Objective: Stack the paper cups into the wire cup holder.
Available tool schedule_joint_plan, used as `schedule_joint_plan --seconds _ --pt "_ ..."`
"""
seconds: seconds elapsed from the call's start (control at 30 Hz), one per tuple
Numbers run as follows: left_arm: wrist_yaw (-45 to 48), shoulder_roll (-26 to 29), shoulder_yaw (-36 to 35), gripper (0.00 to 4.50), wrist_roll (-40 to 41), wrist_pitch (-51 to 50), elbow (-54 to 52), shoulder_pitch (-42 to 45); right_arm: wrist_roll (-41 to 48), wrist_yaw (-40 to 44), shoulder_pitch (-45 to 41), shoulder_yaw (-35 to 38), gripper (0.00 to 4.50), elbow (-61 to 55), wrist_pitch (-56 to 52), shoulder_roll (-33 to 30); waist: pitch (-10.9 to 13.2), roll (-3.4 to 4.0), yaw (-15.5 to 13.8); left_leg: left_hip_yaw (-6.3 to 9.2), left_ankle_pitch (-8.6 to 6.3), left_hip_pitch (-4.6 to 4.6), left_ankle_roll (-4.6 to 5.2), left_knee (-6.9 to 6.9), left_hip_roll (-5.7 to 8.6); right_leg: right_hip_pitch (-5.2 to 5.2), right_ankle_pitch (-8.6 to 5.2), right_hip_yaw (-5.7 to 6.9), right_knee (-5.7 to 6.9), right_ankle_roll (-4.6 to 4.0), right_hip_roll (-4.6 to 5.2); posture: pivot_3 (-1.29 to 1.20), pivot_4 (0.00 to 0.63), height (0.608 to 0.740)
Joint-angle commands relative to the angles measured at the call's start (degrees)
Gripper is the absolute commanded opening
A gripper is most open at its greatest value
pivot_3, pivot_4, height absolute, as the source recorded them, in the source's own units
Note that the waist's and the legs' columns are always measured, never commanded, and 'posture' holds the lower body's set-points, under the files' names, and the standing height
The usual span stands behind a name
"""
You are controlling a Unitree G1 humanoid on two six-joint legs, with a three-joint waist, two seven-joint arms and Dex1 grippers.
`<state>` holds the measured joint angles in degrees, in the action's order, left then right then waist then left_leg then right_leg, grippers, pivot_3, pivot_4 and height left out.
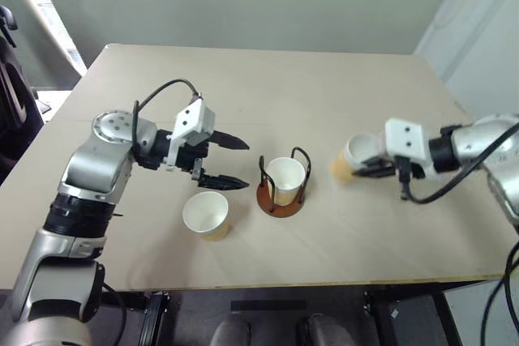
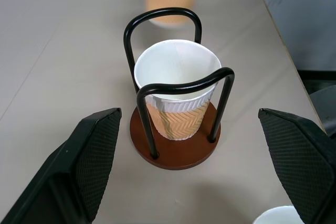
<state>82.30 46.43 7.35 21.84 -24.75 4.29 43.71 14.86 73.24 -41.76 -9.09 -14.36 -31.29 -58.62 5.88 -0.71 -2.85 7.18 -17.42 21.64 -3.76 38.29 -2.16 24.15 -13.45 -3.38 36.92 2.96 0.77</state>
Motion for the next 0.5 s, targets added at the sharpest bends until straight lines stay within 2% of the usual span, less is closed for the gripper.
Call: schedule_joint_plan --seconds 0.03,0.5 --pt "0.2 0.1 -0.5 4.50 -0.6 1.3 -0.2 1.5 0.0 -0.4 -3.4 2.6 0.04 0.4 1.8 -0.1 0.0 0.00 -0.2 0.06 0.00 0.02 0.00 -0.01 0.01 -0.01 0.00 0.03 0.00 0.00 0.00 0.00 0.150 0.740" --pt "1.0 -1.2 0.4 4.50 -1.8 2.3 1.5 2.8 9.5 -4.0 -15.9 2.1 0.04 -2.8 -9.2 11.1 0.0 0.01 0.0 0.10 0.00 0.04 0.00 -0.01 0.01 0.02 0.00 0.04 -0.04 0.00 0.00 0.00 0.150 0.740"
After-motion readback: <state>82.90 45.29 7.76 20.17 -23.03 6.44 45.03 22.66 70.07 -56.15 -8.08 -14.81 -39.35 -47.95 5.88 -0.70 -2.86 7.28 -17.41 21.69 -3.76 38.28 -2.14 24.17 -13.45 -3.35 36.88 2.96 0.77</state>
